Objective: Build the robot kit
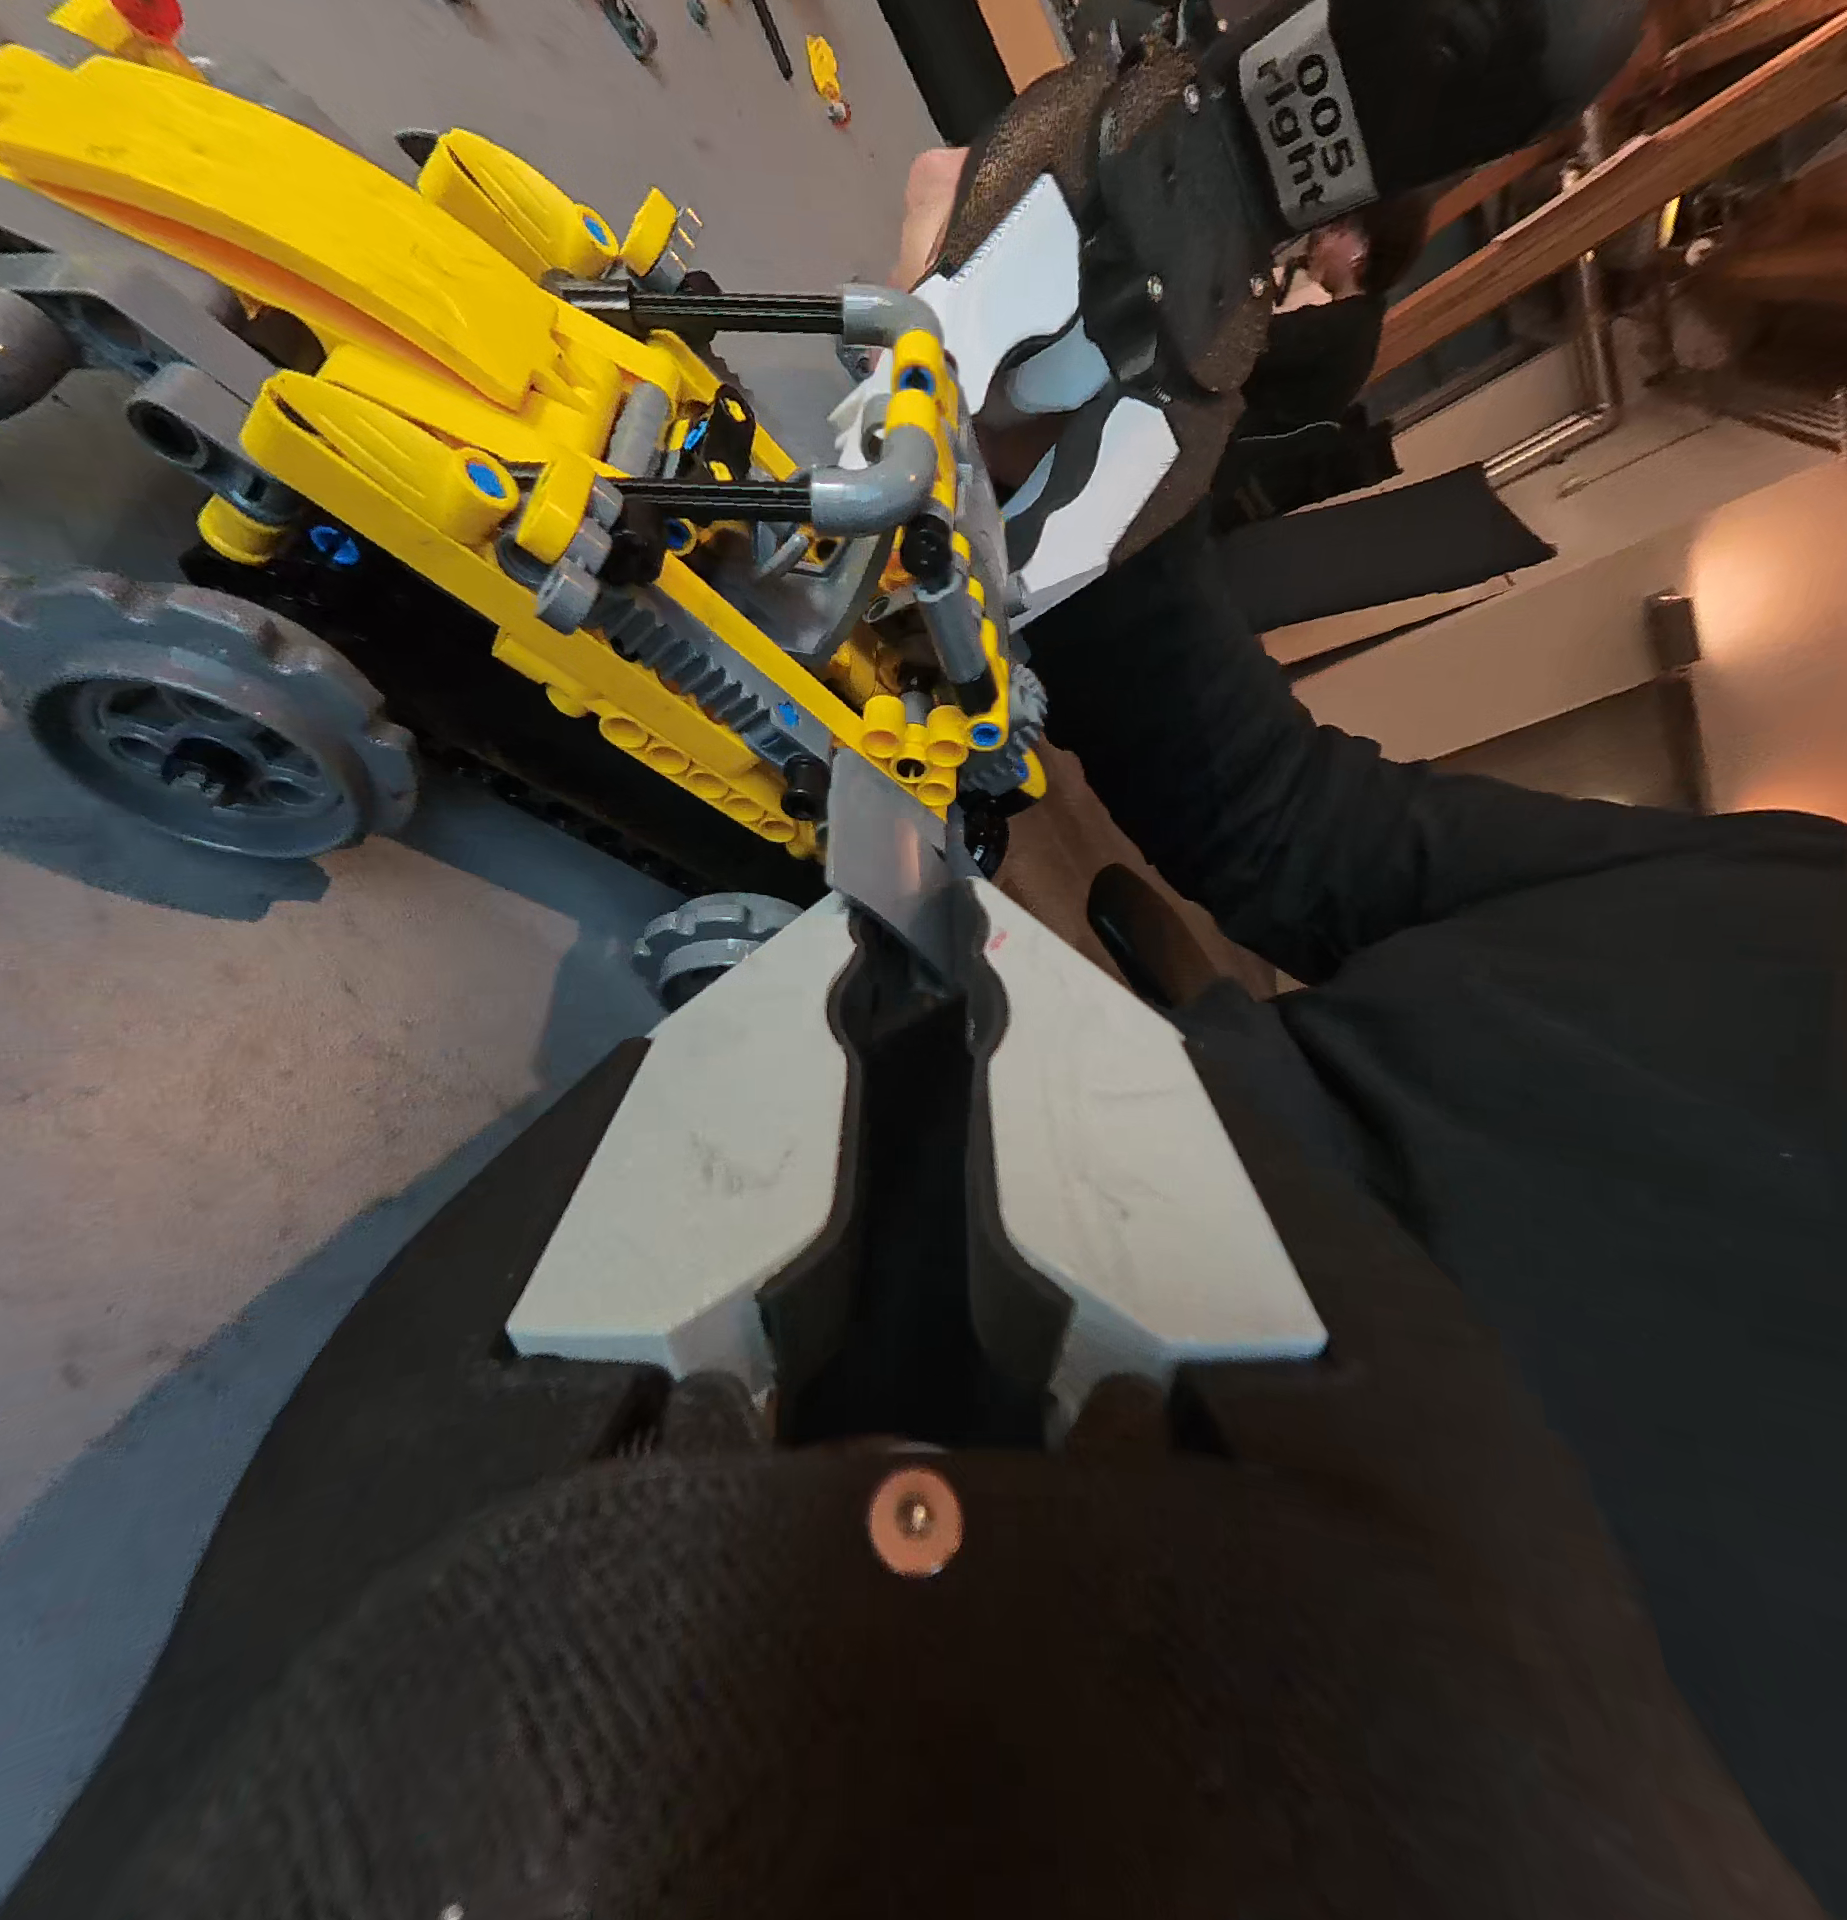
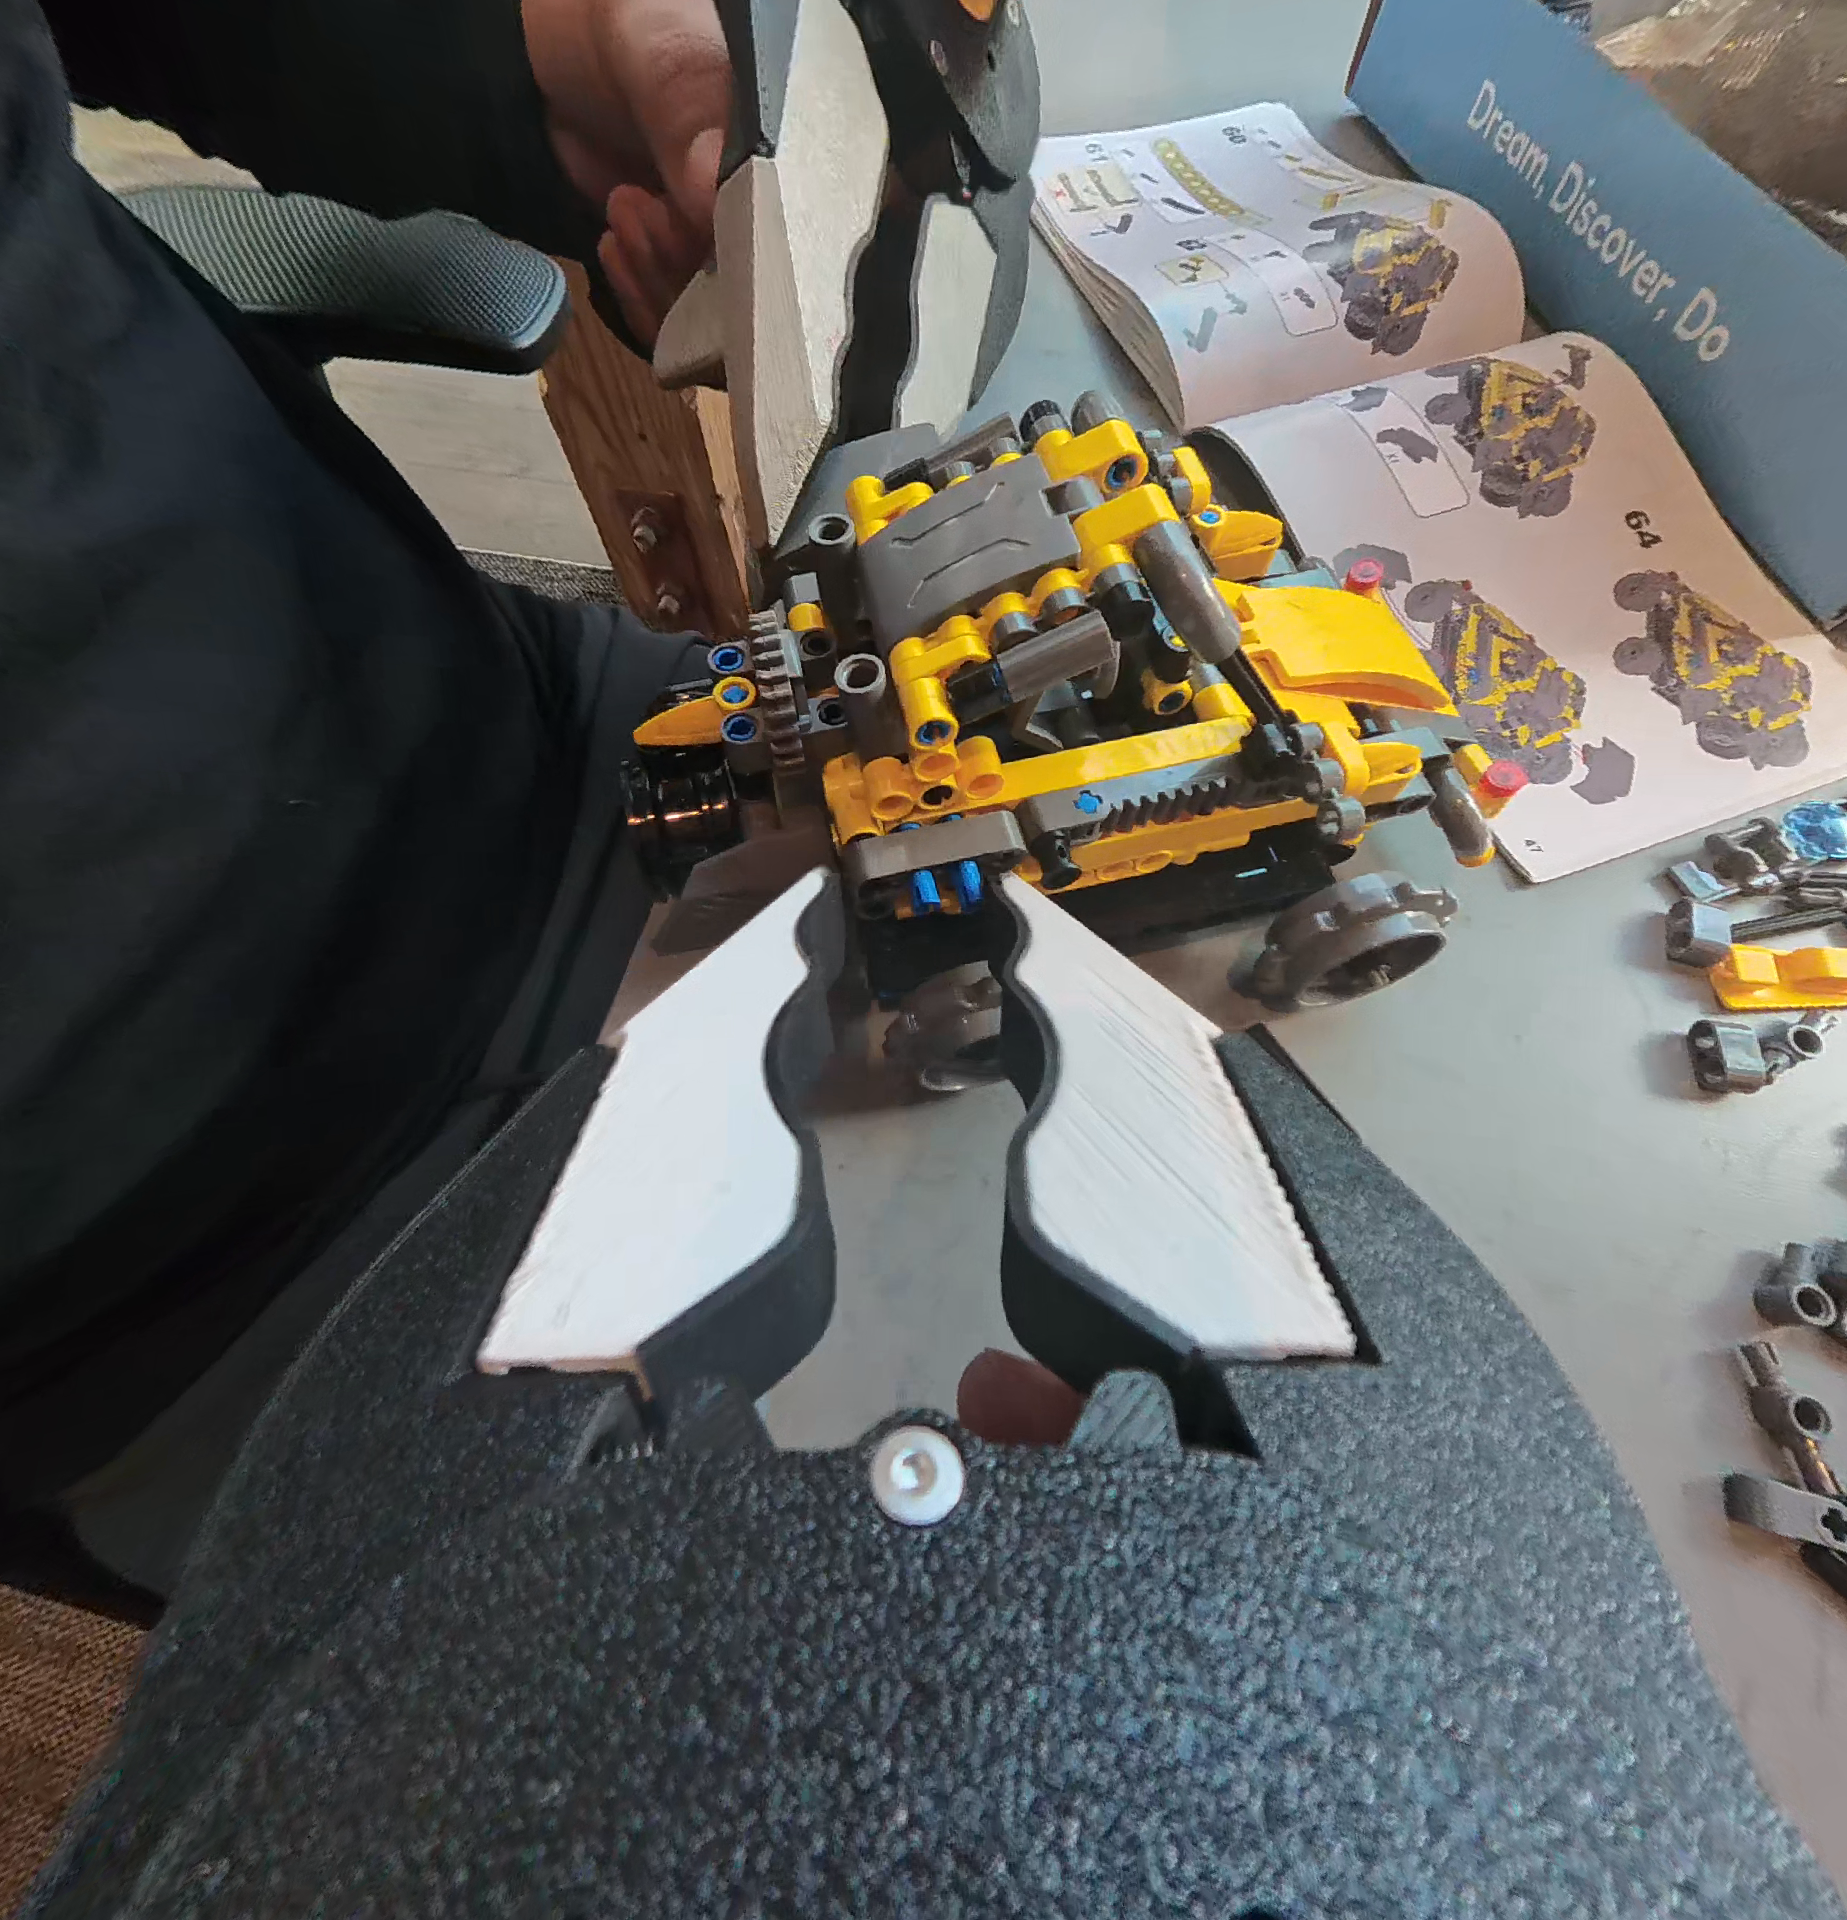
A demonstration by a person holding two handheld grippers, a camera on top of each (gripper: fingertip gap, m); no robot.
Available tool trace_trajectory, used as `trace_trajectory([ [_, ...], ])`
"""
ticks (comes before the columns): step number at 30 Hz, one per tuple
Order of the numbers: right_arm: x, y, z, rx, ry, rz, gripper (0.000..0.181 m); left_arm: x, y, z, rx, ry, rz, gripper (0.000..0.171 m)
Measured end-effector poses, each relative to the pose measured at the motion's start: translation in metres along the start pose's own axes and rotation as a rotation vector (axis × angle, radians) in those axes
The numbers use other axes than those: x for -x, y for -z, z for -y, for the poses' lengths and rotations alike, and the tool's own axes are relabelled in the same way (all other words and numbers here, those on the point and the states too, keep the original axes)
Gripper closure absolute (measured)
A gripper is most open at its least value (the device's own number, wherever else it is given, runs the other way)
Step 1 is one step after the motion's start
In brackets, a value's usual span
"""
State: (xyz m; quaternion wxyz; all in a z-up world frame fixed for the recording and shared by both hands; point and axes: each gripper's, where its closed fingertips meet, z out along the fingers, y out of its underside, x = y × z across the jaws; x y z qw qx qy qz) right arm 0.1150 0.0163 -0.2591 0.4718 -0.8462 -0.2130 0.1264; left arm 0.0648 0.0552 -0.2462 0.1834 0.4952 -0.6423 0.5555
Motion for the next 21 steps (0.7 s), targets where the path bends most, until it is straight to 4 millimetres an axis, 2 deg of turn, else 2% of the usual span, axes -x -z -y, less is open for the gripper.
trace_trajectory([
  [12,0.0023,0.0018,-0.001,0.035,0.054,0.057,0.16,-0.0098,-0.0087,-0.0074,0.195,0.142,-0.127,0.168],
  [21,0.0003,0.0031,-0.0026,0.061,0.063,0.064,0.159,-0.0092,-0.0096,-0.0055,0.237,0.181,-0.156,0.168],
])
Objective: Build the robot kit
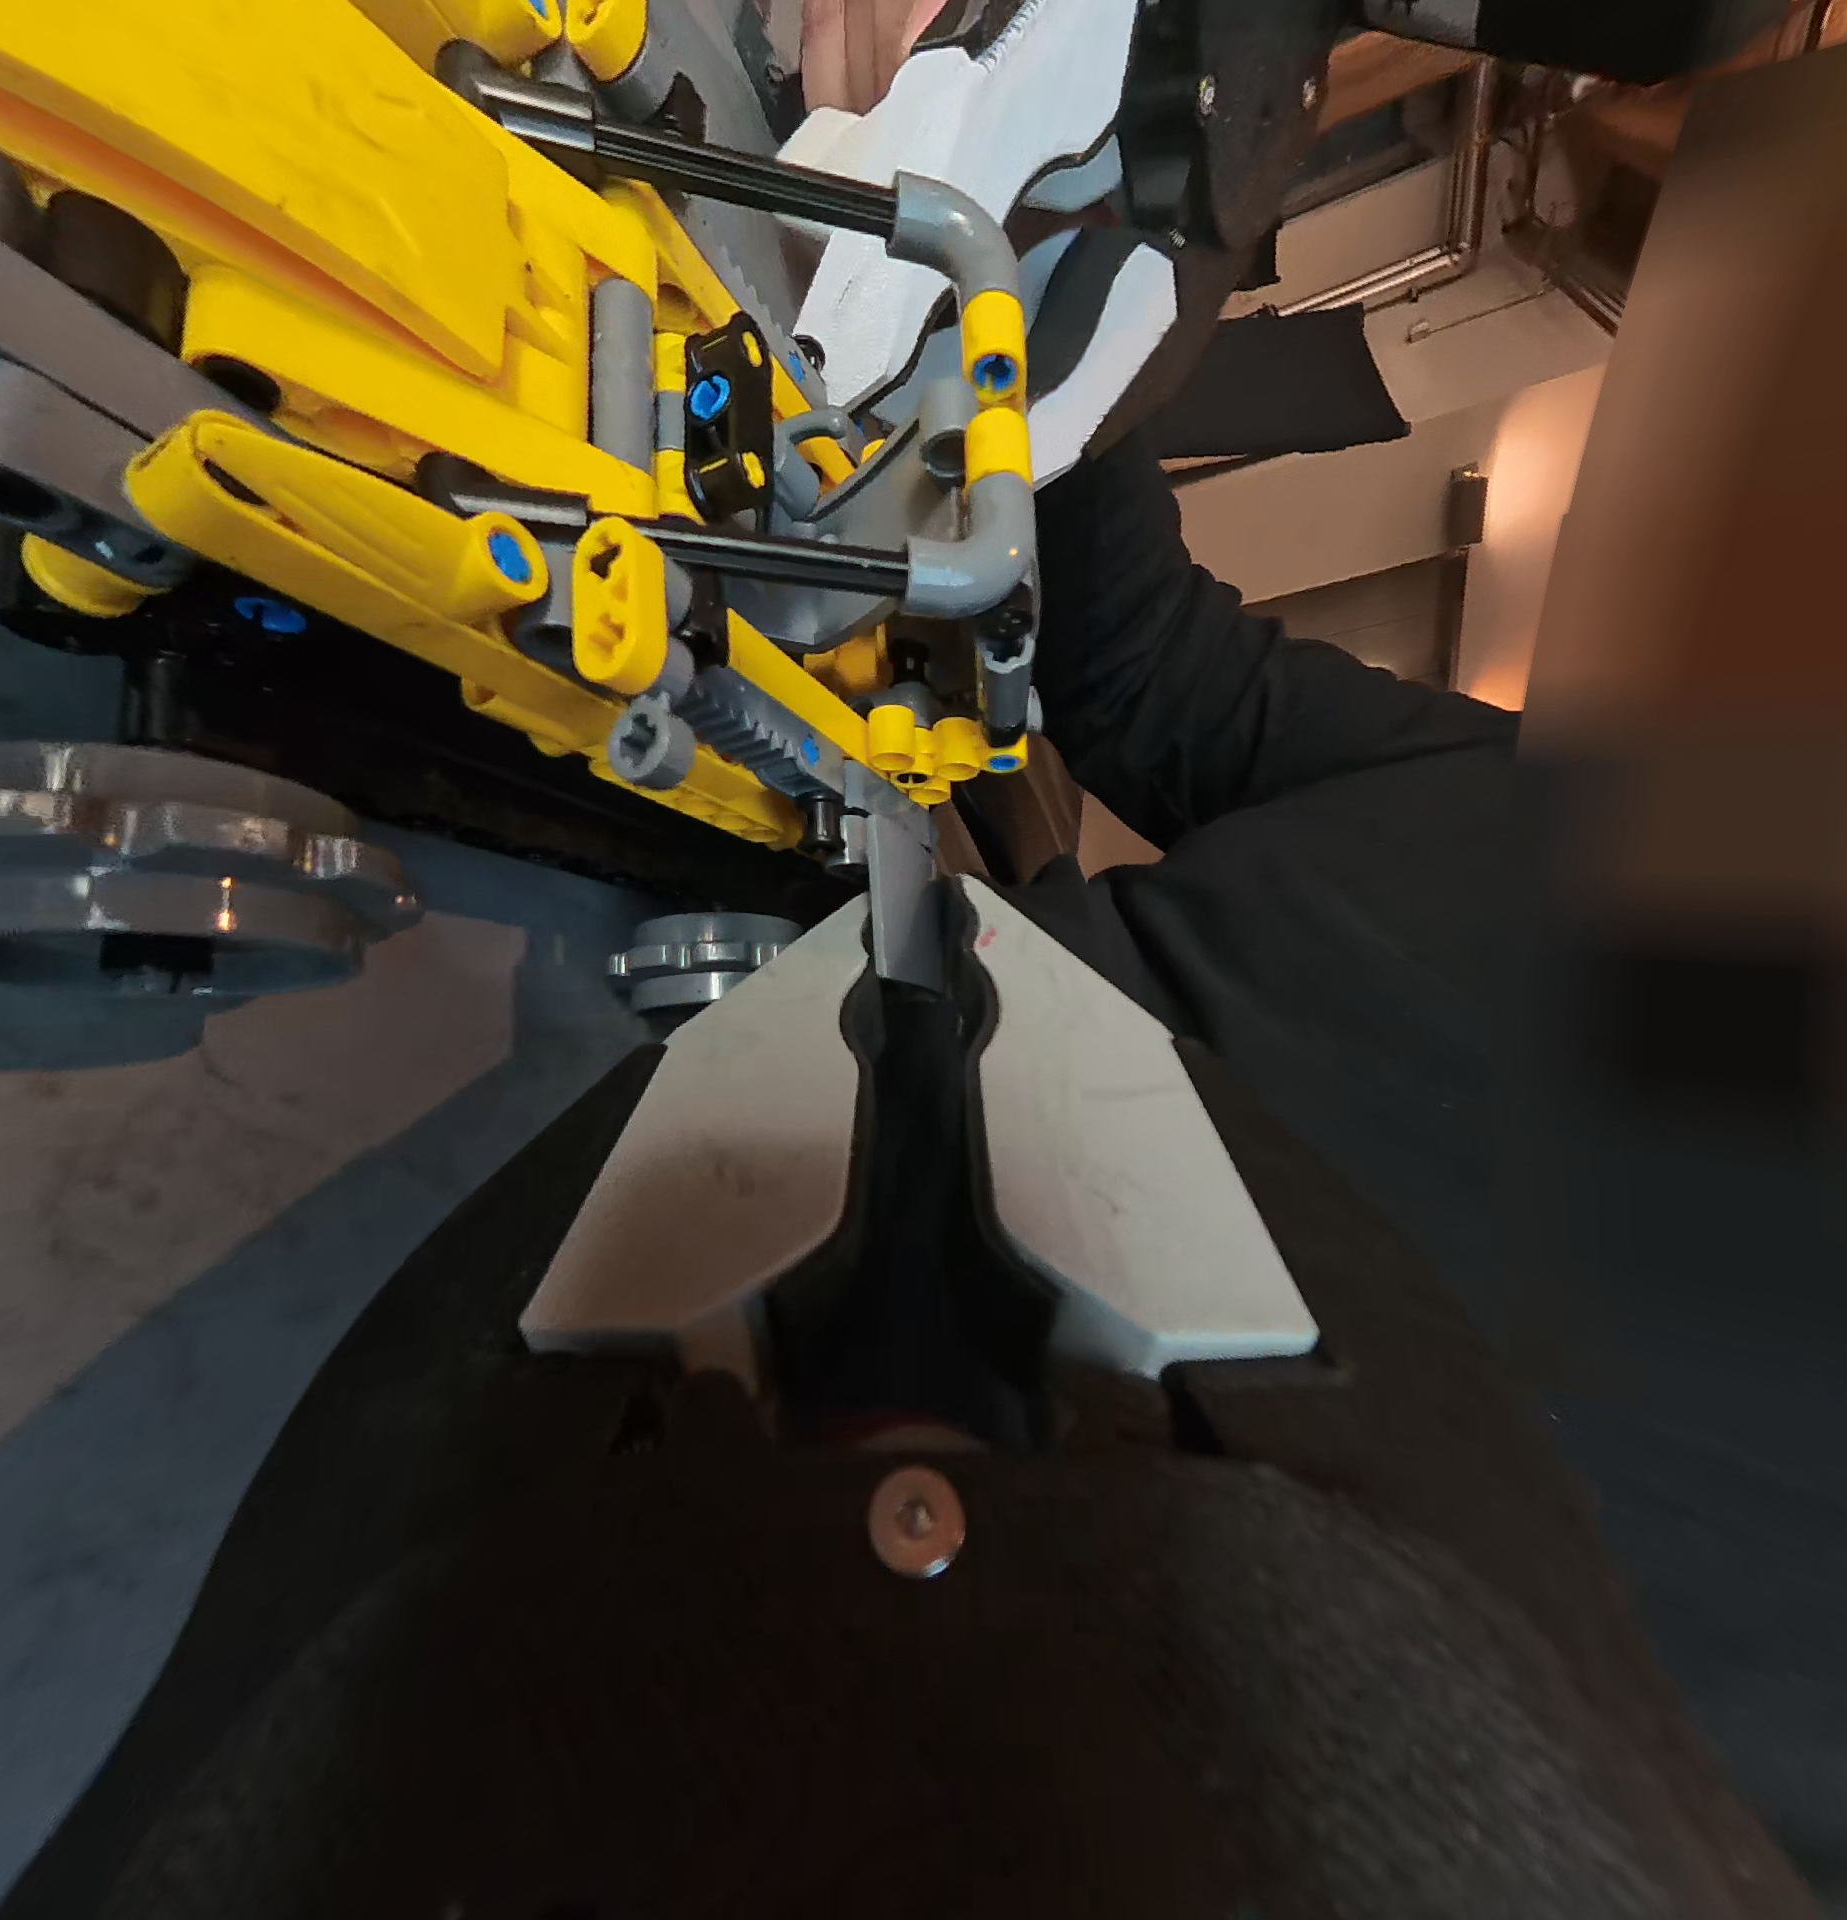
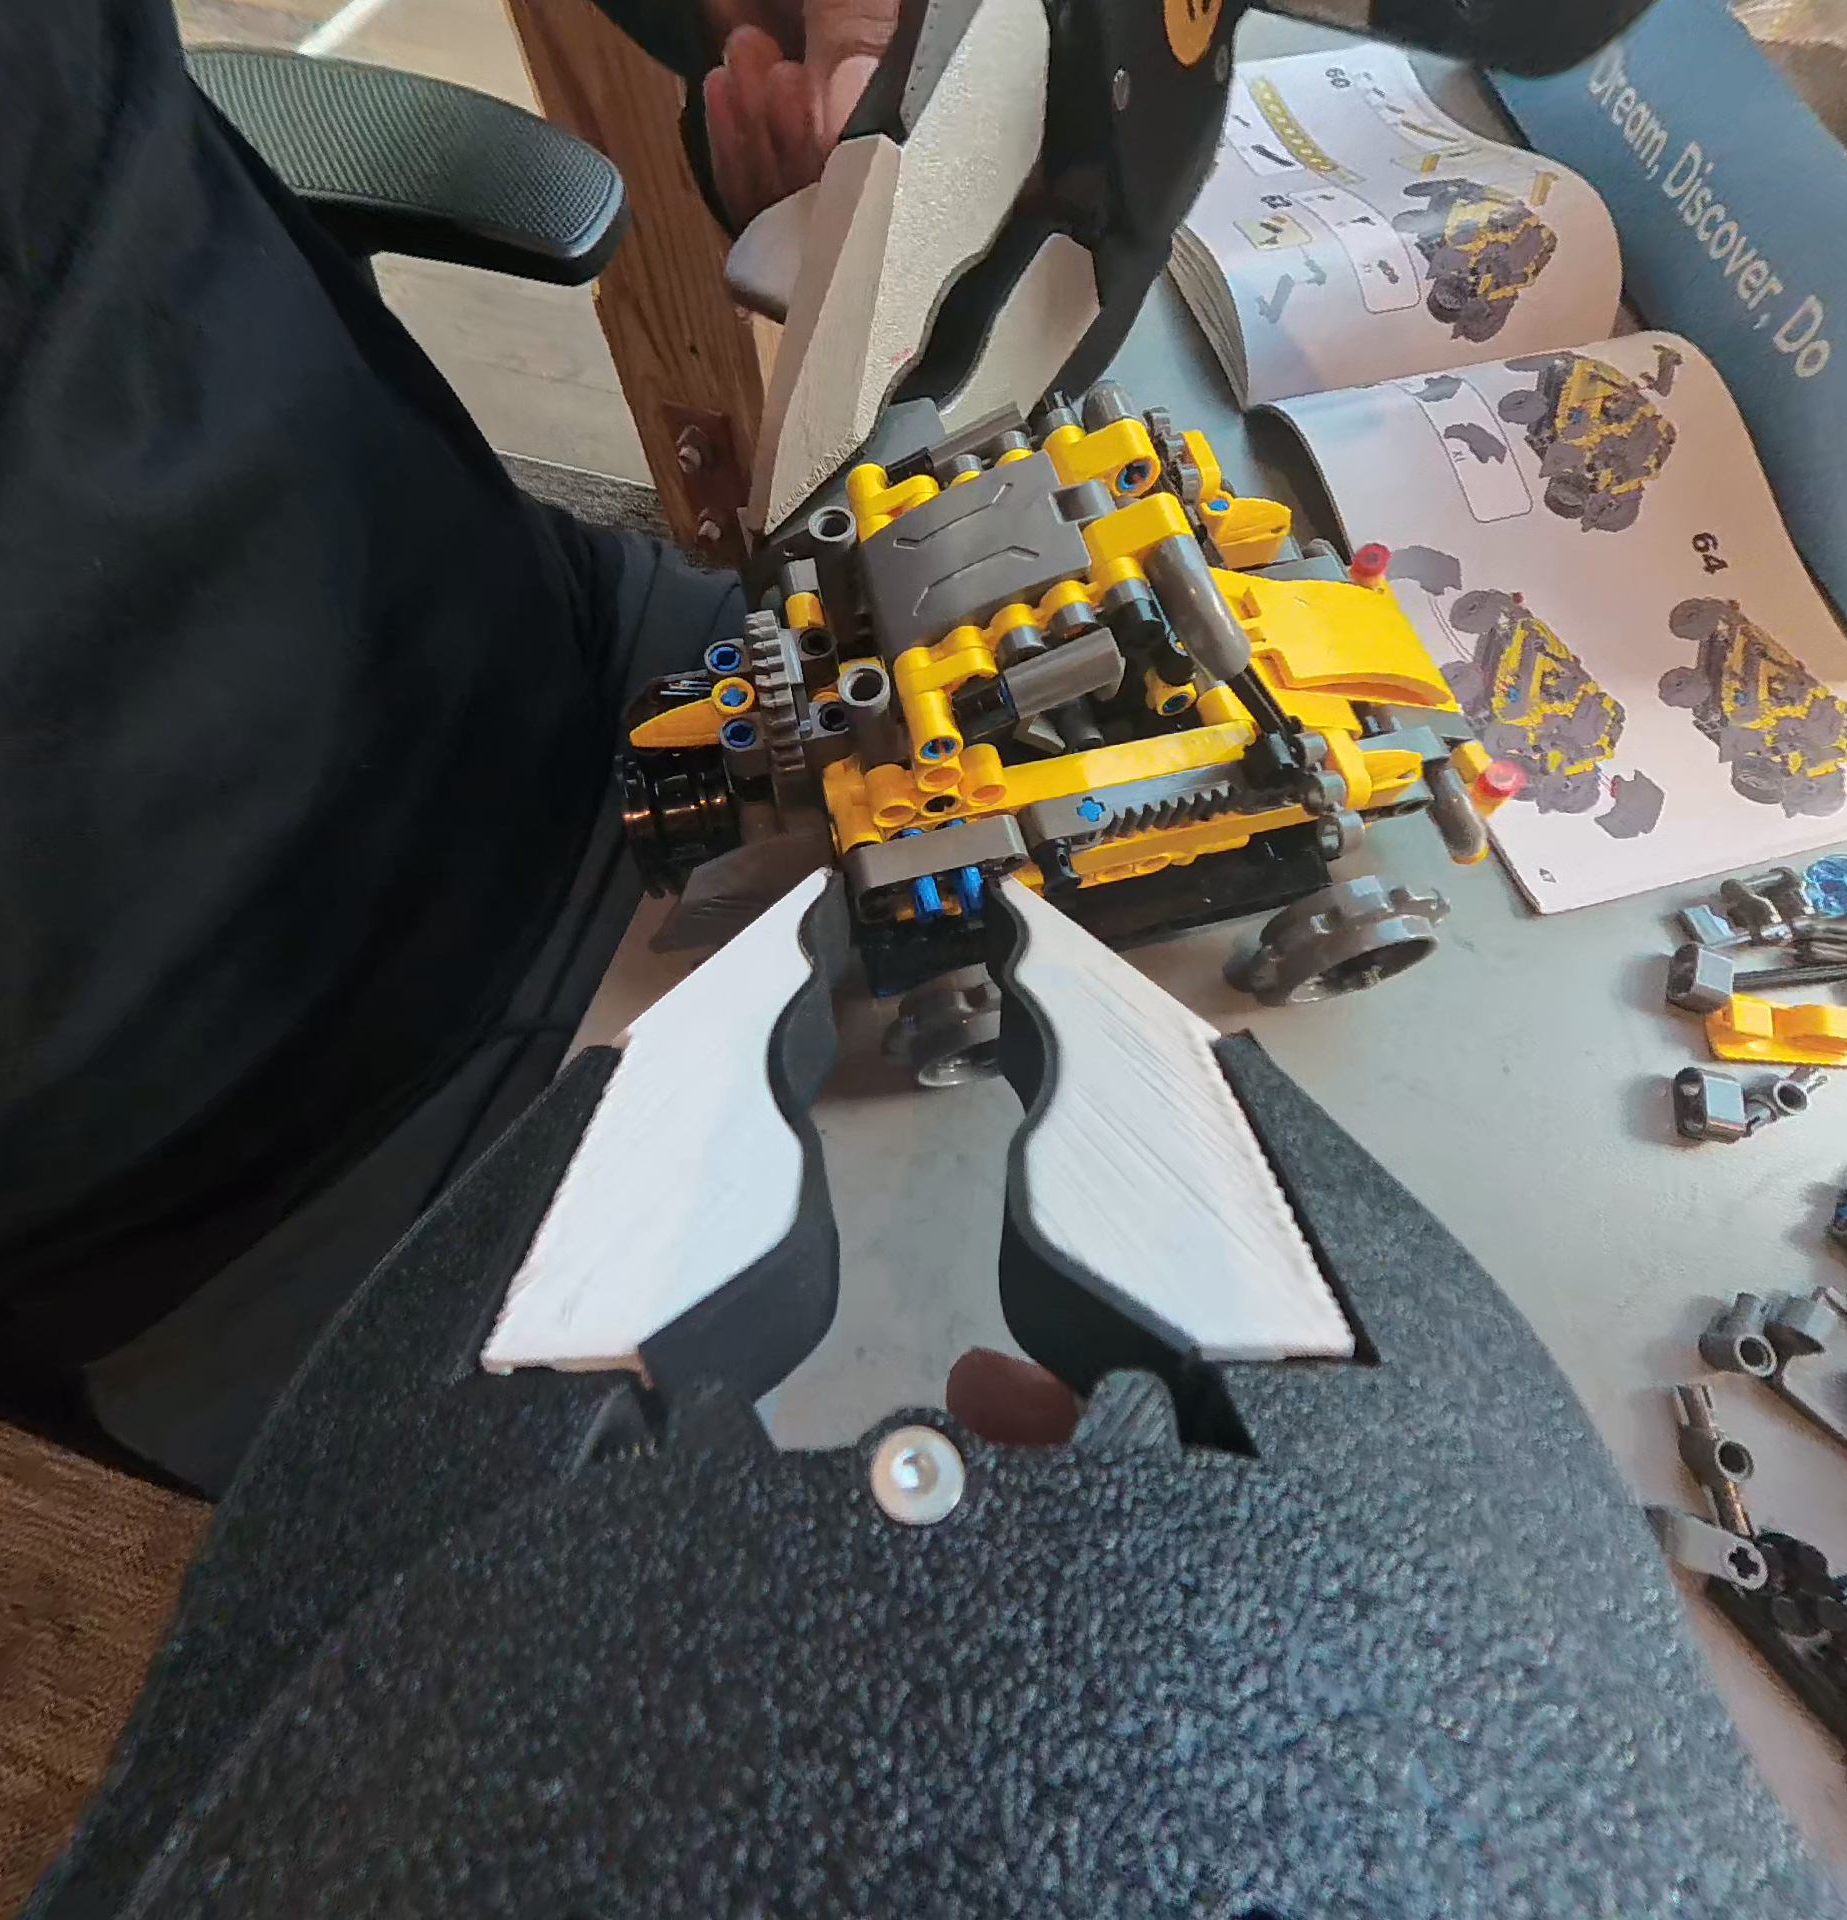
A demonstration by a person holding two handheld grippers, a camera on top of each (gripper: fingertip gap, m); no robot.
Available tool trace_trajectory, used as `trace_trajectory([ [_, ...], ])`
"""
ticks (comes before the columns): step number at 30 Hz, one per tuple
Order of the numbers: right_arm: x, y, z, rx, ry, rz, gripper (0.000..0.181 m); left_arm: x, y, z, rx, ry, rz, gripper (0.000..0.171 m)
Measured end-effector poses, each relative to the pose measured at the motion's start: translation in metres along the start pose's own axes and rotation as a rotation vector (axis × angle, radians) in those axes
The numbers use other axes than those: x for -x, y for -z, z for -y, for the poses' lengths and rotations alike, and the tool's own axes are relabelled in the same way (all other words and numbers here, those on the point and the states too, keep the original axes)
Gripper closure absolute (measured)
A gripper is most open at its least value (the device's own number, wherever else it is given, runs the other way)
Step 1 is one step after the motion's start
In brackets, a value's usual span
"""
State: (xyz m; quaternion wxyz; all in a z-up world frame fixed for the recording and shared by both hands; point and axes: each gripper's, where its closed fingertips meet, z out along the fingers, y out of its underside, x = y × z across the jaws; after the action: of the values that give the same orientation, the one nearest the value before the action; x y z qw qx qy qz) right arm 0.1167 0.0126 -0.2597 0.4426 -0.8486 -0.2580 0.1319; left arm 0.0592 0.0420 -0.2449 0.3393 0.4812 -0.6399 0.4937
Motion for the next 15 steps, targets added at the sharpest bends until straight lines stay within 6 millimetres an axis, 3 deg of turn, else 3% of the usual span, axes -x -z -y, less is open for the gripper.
trace_trajectory([
  [8,-0.01,0.002,-0.009,-0.004,-0.055,-0.101,0.145,0.007,0.017,0.003,-0.19,-0.22,0.272,0.154],
  [10,-0.006,0.002,-0.004,-0.055,-0.067,-0.109,0.142,0.008,0.025,0.003,-0.263,-0.32,0.368,0.145],
  [12,-0.007,0.003,-0.004,-0.083,-0.069,-0.135,0.141,0.007,0.031,0.005,-0.347,-0.426,0.451,0.122],
  [15,-0.006,0.005,0.0,-0.116,-0.076,-0.142,0.141,0.006,0.035,0.002,-0.396,-0.621,0.579,0.113],
])
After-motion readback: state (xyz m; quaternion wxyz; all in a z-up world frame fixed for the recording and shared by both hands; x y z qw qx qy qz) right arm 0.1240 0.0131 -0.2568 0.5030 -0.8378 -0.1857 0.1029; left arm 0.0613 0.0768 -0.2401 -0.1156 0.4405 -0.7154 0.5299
